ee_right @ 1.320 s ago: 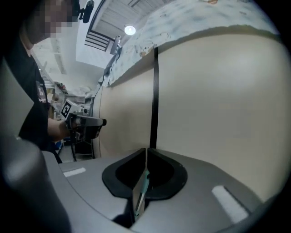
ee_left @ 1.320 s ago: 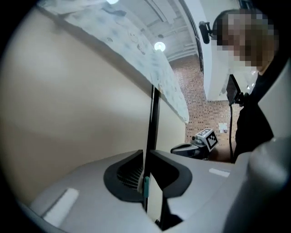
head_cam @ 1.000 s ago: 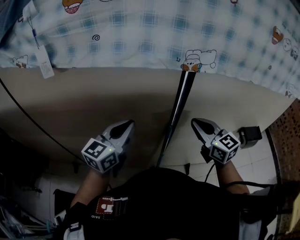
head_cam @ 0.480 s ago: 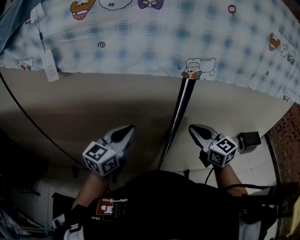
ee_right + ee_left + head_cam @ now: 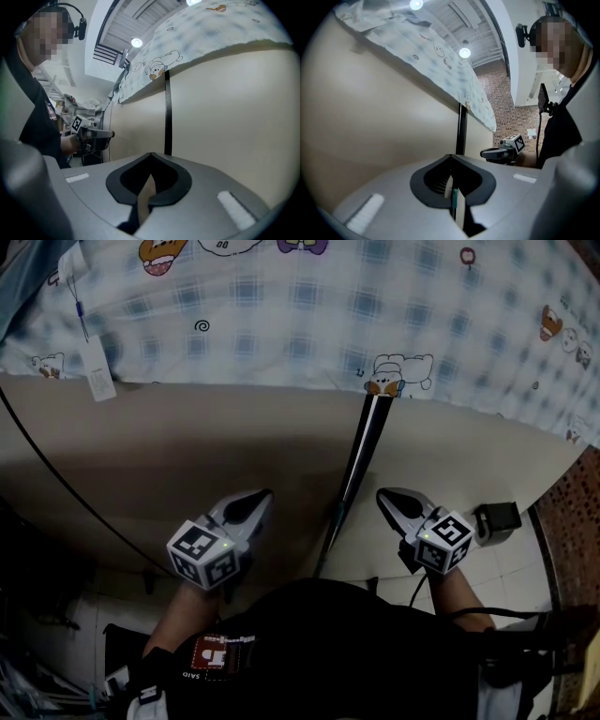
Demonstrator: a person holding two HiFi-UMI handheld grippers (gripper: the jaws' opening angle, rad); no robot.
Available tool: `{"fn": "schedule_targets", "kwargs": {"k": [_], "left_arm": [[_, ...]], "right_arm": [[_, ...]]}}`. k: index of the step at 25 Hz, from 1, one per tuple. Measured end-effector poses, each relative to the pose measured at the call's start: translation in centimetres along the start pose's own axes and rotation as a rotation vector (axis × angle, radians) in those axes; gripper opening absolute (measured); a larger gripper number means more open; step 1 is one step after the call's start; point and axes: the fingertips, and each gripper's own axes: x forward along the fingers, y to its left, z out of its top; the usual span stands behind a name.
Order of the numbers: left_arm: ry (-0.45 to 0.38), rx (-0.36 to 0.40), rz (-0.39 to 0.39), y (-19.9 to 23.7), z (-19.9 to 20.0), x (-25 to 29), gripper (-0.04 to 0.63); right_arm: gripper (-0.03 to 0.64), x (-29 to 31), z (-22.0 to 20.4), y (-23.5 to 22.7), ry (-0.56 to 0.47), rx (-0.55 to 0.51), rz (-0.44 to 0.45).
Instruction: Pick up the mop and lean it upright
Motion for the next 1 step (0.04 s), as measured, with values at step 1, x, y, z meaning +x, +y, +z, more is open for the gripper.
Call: {"fn": "schedule_targets", "kwargs": {"k": [1], "left_arm": [[0.002,0.000,-0.001,-0.07,-0.07,-0.05,0.002]], "right_arm": [[0.012,-0.03,-0.12,0.06,0.001,0.000,0.000]]}}
